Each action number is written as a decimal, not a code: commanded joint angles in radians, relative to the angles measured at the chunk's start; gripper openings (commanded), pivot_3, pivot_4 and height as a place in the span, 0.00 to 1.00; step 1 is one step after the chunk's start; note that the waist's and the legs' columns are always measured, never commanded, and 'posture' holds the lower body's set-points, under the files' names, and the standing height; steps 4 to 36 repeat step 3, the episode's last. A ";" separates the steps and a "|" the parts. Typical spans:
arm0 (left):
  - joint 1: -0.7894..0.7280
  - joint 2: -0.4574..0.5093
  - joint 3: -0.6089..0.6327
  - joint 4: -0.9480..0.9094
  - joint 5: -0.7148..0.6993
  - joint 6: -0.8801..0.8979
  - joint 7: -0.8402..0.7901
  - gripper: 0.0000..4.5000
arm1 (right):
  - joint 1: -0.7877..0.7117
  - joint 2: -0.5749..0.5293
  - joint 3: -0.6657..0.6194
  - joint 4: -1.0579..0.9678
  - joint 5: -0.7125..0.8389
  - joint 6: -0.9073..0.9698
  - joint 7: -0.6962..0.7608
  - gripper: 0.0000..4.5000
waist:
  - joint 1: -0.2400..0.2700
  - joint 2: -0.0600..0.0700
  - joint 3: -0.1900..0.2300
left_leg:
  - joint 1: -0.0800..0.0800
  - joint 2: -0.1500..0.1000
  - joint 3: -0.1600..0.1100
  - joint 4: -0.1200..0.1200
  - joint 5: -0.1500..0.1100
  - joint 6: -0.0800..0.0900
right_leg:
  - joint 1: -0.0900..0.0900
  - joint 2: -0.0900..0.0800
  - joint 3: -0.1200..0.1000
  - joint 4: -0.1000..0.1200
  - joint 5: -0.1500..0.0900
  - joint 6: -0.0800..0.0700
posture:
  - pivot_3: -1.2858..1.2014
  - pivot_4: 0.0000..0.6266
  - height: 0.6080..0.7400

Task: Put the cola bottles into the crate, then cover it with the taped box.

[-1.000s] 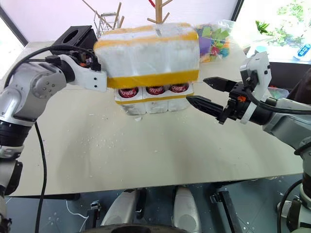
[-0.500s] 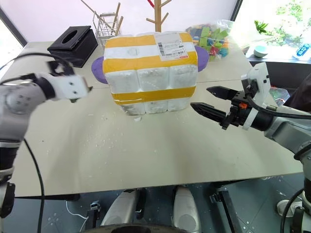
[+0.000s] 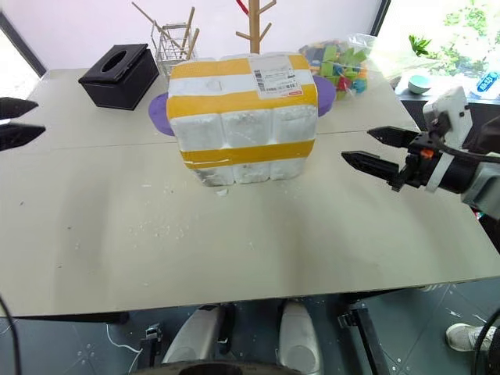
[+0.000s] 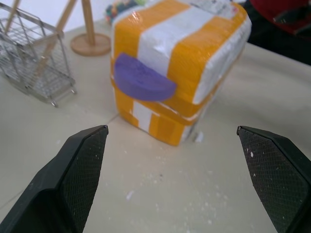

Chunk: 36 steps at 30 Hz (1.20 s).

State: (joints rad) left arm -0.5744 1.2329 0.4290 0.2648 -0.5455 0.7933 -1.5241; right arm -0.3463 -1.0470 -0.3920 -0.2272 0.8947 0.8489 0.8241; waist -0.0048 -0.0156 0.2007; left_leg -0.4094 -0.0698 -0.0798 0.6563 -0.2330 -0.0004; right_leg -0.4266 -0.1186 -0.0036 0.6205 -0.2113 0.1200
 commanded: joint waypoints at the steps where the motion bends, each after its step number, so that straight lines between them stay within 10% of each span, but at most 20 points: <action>1: -0.009 0.033 -0.028 0.018 -0.003 -0.048 -0.024 0.99 | -0.020 -0.013 -0.007 0.009 -0.028 -0.021 0.023 1.00 | -0.001 0.000 0.000 | 0.000 0.000 0.000 0.000 0.000 0.000 | 0.000 0.000 0.000 -0.001 0.000 0.000 | 0.52 0.24 1.00; 36: -0.009 0.033 -0.053 0.016 0.005 -0.064 -0.016 0.99 | -0.015 -0.007 -0.008 0.006 -0.036 -0.021 0.027 1.00 | -0.003 0.000 0.000 | 0.000 0.000 0.001 -0.002 0.000 0.000 | 0.000 -0.001 0.000 -0.004 0.001 0.000 | 0.52 0.24 1.00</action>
